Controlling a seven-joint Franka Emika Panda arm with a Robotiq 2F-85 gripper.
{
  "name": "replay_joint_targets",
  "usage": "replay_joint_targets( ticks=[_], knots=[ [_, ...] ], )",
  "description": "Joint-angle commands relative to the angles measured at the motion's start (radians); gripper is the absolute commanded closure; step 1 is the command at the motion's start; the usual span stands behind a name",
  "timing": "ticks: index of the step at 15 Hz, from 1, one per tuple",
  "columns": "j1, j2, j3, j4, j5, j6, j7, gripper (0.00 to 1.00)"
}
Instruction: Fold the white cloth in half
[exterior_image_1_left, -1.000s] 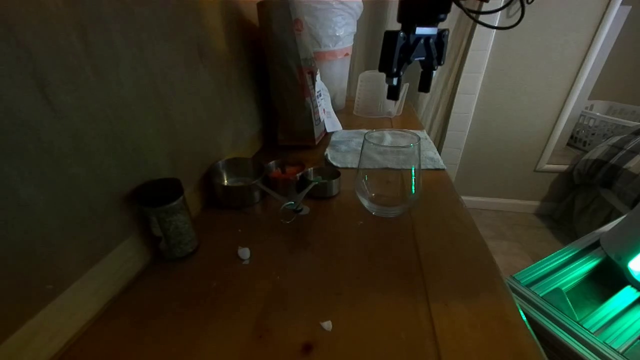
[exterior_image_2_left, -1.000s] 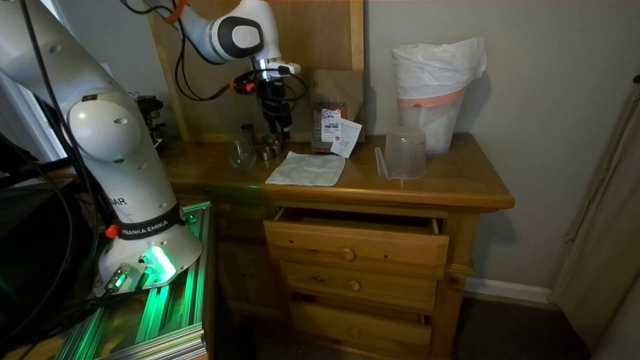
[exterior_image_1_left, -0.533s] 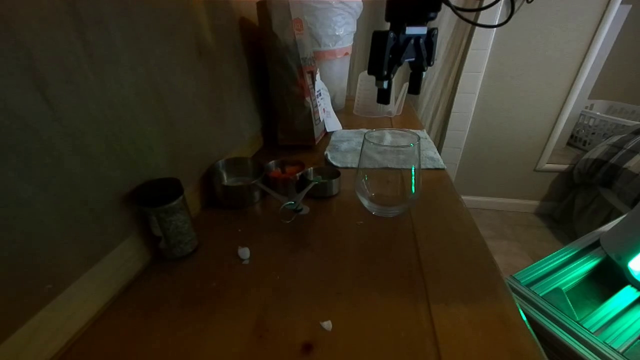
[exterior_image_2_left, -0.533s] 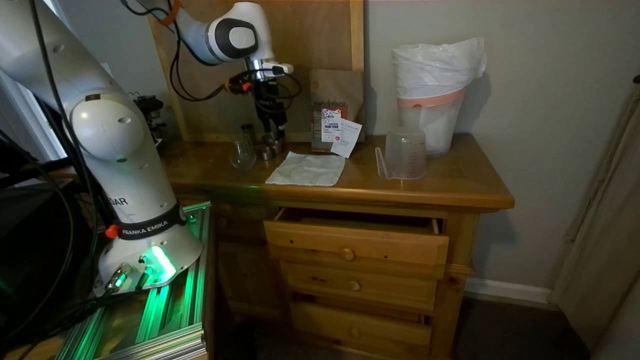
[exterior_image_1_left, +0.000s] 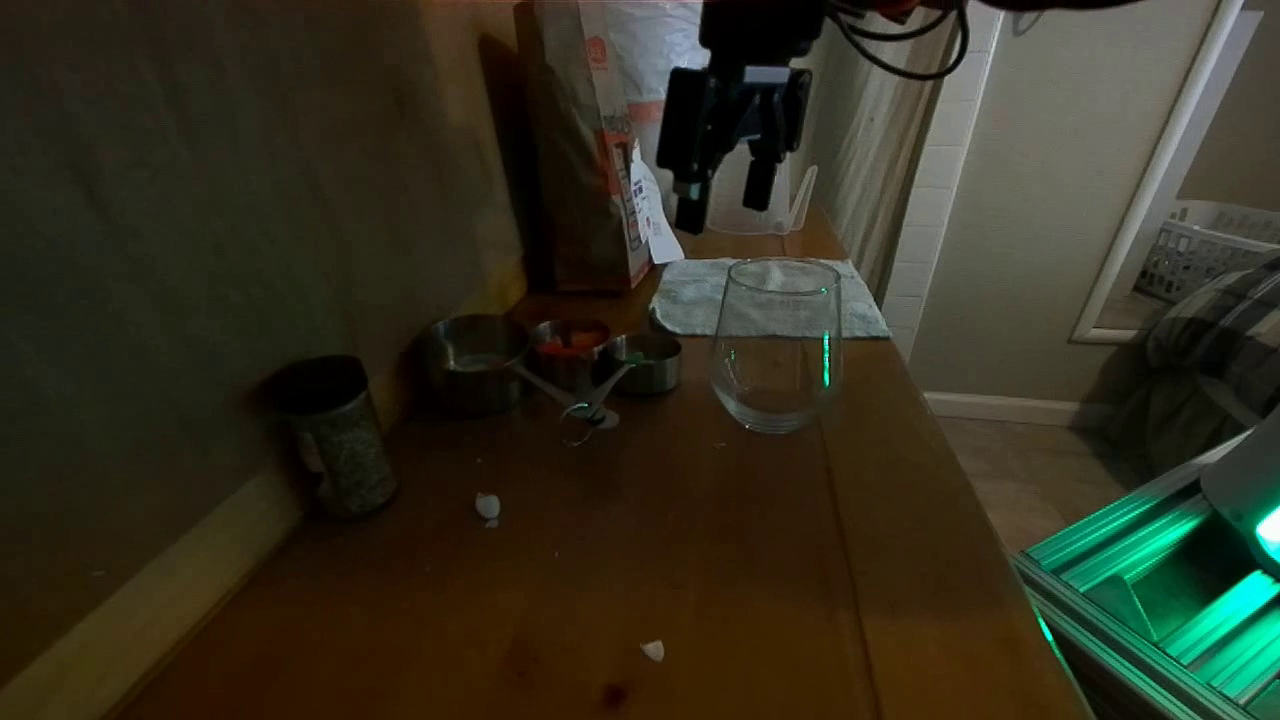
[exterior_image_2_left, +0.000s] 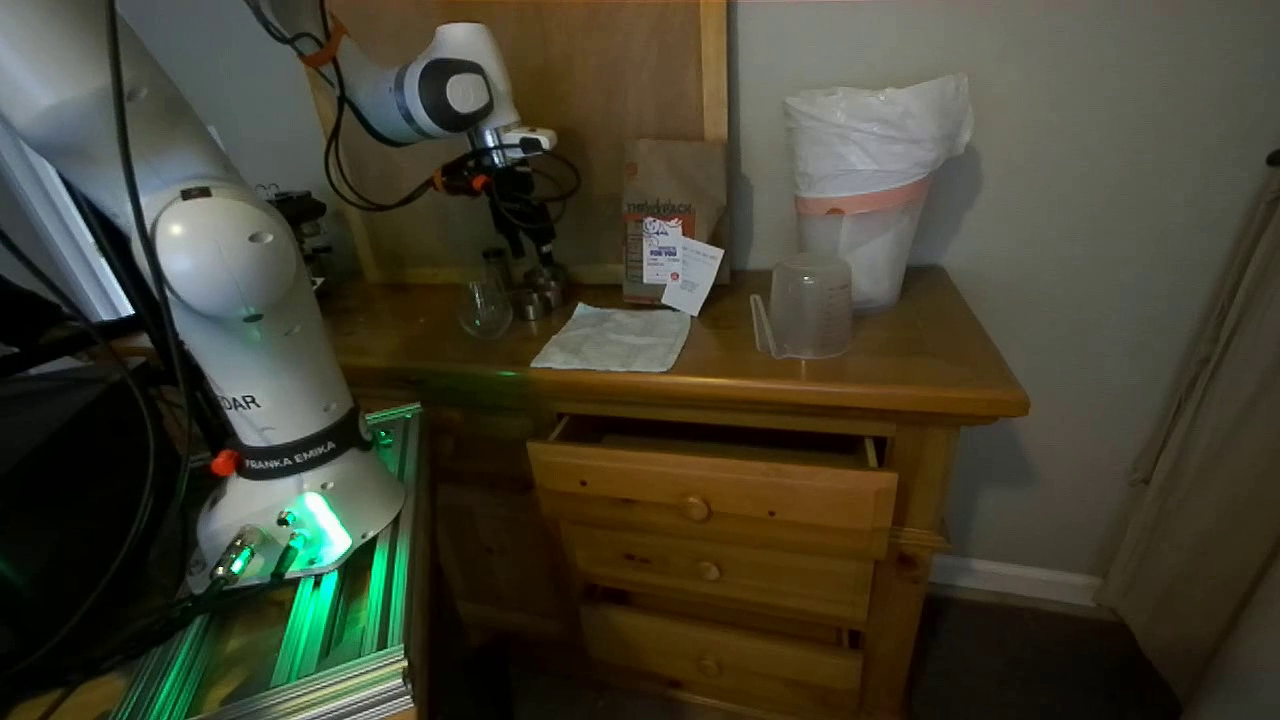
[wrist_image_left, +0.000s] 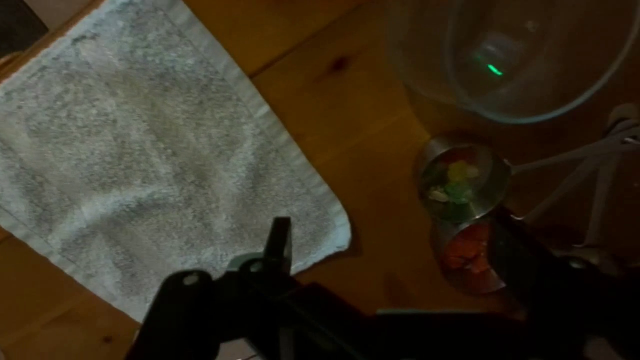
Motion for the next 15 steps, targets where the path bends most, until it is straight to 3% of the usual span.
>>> replay_joint_targets(
  ticks=[1, 4, 9, 15],
  knots=[
    [-0.029, 0.127, 0.066, 0.071, -0.092, 0.055, 0.142, 0.00],
    [-0.071, 0.200, 0.085, 0.112, -0.260, 0.073, 0.287, 0.00],
    [-0.070, 0.332, 0.024, 0.199, -0.504, 0.048, 0.457, 0.00],
    [0.008, 0.455, -0.075, 0.258, -0.528, 0.046, 0.455, 0.00]
  ],
)
